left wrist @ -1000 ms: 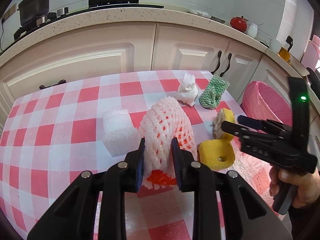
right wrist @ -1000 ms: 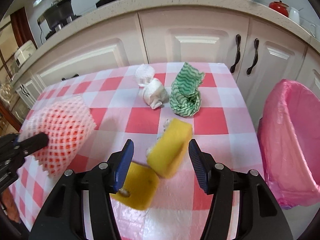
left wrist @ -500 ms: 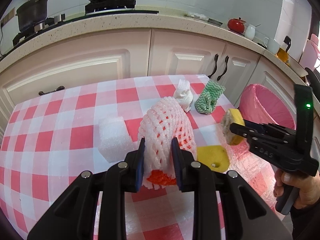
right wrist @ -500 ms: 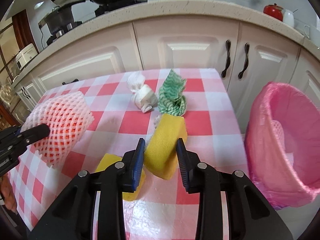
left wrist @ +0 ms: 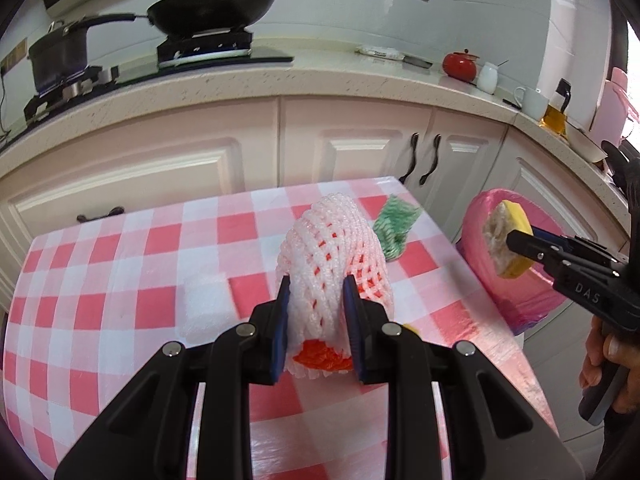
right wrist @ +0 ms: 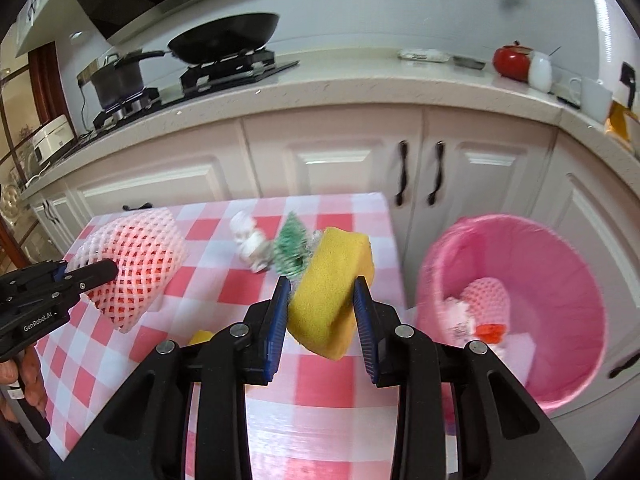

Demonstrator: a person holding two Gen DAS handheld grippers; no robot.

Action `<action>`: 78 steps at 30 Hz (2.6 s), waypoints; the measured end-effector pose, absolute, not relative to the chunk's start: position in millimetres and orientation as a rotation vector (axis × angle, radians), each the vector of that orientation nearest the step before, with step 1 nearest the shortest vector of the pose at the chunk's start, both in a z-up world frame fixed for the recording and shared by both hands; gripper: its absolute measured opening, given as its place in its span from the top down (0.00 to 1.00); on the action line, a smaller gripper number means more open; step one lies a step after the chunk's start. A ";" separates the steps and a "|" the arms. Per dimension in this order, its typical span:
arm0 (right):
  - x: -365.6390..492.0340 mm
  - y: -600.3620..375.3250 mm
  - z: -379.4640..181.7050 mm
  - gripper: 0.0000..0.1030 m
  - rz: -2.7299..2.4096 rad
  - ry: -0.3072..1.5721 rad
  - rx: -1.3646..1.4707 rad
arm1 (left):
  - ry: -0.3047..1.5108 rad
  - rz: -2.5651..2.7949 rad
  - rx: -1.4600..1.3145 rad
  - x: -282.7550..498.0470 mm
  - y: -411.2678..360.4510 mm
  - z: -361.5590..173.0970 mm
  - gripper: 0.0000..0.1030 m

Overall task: Collect trash
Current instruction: 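Carry the net and sponge over the pink bin and open the right tool, then open the left tool over the pink bin to drop the foam net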

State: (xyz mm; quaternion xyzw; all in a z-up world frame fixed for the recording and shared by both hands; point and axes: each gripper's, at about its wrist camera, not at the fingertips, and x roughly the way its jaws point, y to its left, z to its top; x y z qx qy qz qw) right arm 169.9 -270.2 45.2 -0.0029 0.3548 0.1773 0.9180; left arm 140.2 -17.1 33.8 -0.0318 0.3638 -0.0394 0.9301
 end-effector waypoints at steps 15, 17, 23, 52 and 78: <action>181.0 -361.2 55.7 0.70 0.240 0.699 0.038 | 0.694 -0.174 -0.024 168.2 -91.1 60.7 0.76; 183.3 -370.7 55.5 0.70 0.227 0.698 0.044 | 0.688 -0.190 -0.018 172.4 -102.6 63.2 0.76; 192.6 -398.4 52.6 0.69 0.190 0.700 0.061 | 0.676 -0.239 -0.007 188.6 -139.9 72.1 0.76; 180.8 -488.8 41.6 0.47 0.062 0.671 0.157 | 0.711 -0.420 0.014 240.9 -276.4 63.8 0.56; 158.5 -490.5 37.2 0.44 0.091 0.652 0.195 | 0.696 -0.345 0.020 217.5 -239.5 57.6 0.41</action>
